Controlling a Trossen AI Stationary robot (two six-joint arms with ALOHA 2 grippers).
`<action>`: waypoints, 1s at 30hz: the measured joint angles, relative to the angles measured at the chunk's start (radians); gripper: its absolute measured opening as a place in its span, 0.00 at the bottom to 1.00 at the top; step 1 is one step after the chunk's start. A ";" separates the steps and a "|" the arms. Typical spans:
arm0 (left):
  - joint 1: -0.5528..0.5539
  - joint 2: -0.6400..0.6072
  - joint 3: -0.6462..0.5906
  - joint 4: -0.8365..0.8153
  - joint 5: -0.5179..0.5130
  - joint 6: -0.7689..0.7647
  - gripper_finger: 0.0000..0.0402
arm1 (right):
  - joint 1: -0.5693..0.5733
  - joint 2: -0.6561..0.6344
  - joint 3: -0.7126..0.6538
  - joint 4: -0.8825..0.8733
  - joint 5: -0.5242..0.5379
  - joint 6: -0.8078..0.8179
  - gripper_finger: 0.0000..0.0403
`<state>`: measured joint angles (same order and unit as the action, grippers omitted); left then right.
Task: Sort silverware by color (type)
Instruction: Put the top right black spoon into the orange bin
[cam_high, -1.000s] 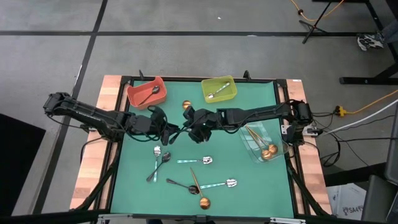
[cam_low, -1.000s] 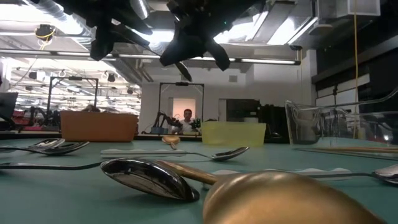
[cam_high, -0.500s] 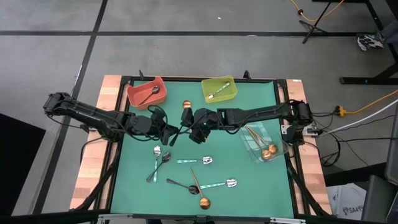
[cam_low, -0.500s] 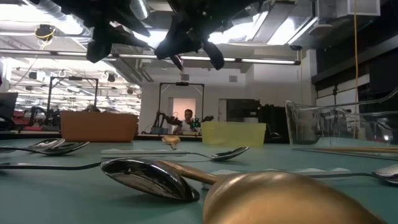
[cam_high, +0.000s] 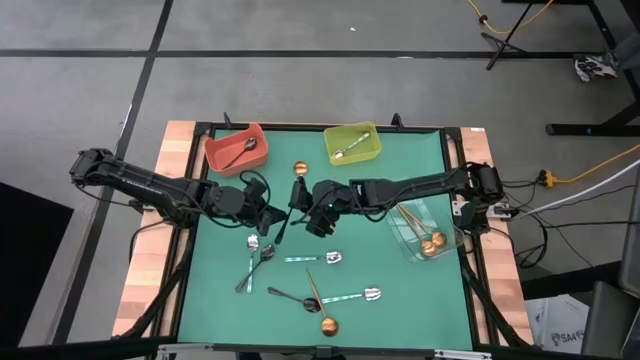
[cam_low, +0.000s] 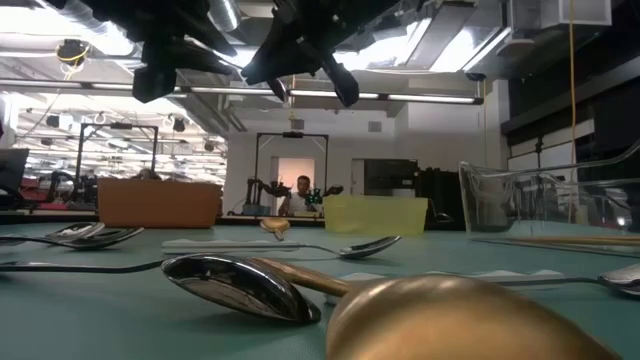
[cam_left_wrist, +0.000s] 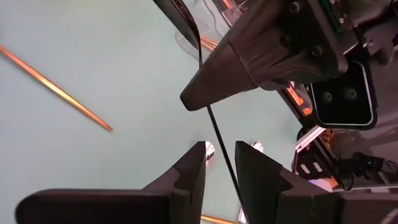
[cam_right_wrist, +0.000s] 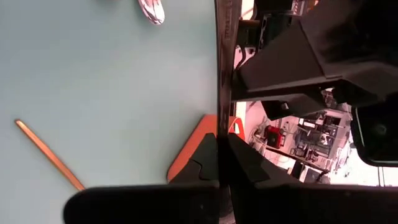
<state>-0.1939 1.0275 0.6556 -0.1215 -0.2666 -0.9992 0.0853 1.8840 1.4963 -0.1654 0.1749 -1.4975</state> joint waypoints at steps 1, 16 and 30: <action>0.000 0.000 0.000 0.000 0.000 -0.012 0.20 | 0.000 0.000 0.000 0.000 0.000 0.000 0.00; -0.001 0.055 0.001 0.022 0.033 -0.068 0.20 | 0.000 0.000 0.000 -0.006 0.000 -0.003 0.00; -0.001 0.113 0.001 0.077 0.034 -0.065 0.17 | 0.000 0.000 0.000 -0.019 0.001 0.000 0.00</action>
<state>-0.1947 1.1404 0.6563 -0.0441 -0.2325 -1.0637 0.0853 1.8843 1.4963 -0.1848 0.1761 -1.4975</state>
